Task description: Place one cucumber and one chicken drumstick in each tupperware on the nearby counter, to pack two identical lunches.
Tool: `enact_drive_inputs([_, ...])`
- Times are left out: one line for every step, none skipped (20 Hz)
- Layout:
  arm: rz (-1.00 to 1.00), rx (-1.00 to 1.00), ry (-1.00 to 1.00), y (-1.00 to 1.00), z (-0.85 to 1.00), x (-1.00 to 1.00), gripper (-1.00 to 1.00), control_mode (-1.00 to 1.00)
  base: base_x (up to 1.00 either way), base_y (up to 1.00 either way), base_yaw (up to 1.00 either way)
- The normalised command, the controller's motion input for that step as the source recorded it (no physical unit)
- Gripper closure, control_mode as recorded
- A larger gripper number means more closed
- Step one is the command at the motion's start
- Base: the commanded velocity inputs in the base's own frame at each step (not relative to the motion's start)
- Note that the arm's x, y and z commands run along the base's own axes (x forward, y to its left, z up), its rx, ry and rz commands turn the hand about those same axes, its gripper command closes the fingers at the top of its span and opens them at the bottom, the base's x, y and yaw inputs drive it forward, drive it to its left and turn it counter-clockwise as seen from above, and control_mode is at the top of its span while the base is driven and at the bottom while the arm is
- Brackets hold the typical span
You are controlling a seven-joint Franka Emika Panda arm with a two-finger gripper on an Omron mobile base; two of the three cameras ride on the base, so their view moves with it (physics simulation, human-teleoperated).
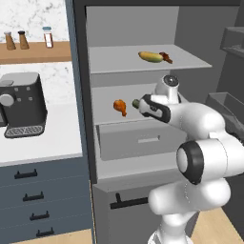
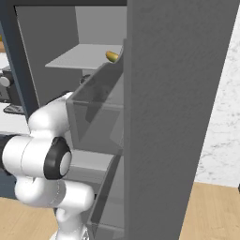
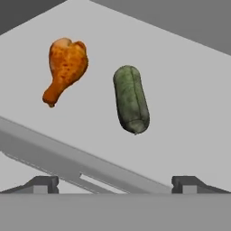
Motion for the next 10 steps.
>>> enact_drive_inputs([0.0,0.0,0.0,0.0,-0.14,0.45,-1.0,-1.0,0.0,0.0,0.0])
enact_drive_inputs([0.0,0.0,0.0,0.0,-0.17,0.45,-1.0,-1.0,0.0,0.0,0.0])
enact_drive_inputs([0.0,0.0,0.0,0.0,-0.24,0.47,-1.0,-1.0,0.0,0.0,0.0])
enact_drive_inputs([0.0,0.0,0.0,0.0,-0.3,0.47,-1.0,-1.0,0.0,0.0,0.0])
enact_drive_inputs([0.0,0.0,0.0,0.0,-0.34,0.49,-1.0,-1.0,0.0,0.0,0.0])
enact_drive_inputs([0.0,0.0,0.0,0.0,-0.34,0.48,-1.0,-1.0,0.0,0.0,0.0])
enact_drive_inputs([0.0,0.0,0.0,0.0,-0.29,0.46,-1.0,-1.0,0.0,0.0,0.0])
enact_drive_inputs([0.0,0.0,0.0,0.0,-0.19,0.41,-1.0,-1.0,0.0,0.0,0.0])
enact_drive_inputs([0.0,0.0,-0.01,0.0,-0.14,0.4,-1.0,-1.0,0.0,0.0,0.0])
enact_drive_inputs([0.0,0.0,-0.03,0.0,-0.11,0.39,-1.0,-1.0,0.0,0.0,0.0])
